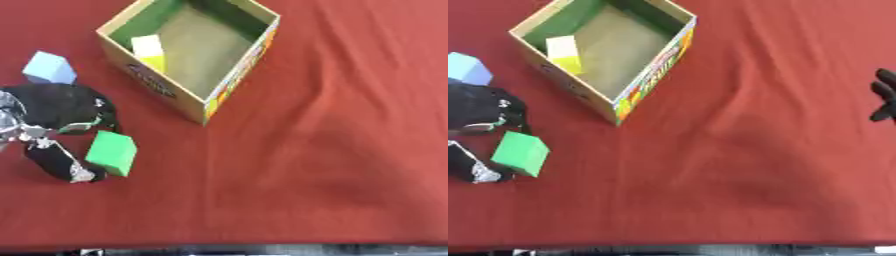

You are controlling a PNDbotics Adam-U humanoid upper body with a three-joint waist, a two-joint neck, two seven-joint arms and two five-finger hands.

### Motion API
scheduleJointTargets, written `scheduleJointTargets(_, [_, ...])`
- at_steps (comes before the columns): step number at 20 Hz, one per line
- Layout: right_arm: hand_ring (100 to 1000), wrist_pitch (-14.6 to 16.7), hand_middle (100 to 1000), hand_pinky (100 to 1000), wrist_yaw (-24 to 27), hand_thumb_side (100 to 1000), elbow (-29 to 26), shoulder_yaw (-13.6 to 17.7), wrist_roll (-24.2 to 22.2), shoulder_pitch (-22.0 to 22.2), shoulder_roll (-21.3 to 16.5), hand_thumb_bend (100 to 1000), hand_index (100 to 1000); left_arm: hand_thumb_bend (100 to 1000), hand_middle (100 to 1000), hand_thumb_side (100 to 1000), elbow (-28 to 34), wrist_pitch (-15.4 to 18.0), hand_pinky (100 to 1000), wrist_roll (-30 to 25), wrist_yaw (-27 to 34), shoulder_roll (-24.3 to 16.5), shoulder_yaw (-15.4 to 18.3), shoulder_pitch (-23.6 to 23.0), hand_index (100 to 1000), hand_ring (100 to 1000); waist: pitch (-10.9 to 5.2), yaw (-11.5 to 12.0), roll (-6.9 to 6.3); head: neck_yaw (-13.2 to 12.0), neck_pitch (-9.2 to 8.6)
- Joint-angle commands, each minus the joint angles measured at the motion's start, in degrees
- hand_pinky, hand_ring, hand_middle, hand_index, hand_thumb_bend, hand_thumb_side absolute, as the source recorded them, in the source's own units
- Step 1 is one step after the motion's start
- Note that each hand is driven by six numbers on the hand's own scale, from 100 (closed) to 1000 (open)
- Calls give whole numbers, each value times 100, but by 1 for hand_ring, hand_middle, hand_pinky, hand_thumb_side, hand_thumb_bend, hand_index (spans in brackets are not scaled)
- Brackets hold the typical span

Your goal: Pick up objects on the table and place them in the box.

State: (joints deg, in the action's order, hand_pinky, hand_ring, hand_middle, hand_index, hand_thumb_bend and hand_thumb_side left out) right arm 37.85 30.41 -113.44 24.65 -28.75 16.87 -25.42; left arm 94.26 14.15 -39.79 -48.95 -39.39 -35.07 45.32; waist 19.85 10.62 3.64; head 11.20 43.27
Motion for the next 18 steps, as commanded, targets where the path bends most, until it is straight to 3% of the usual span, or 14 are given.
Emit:
scheduleJointTargets(1, [1000, 726, 544, 1000, 51, 470, -115, 51, -763, 6, -79, 100, 746, 322, 598, 343, -10, -83, 905, 152, -7, -39, 16, 37, 700, 850, -111, -10, -6, 58, -41])
scheduleJointTargets(4, [1000, 709, 544, 1000, 62, 470, -115, 64, -764, 15, -68, 100, 745, 312, 564, 278, 51, -189, 893, 152, 84, -61, 8, 30, 661, 828, -114, -8, -9, 146, -109])
scheduleJointTargets(13, [1000, 682, 543, 1000, 62, 470, -115, 72, -782, 47, -58, 100, 746, 245, 456, 272, 399, -383, 832, 79, 242, -139, 32, 21, 524, 741, -128, 1, -11, 339, -318])
scheduleJointTargets(18, [1000, 685, 543, 1000, 51, 470, -115, 87, -784, 70, -47, 100, 746, 183, 443, 265, 873, -572, 823, -67, 542, -278, 208, -9, 510, 728, -127, 17, -22, 372, -348])
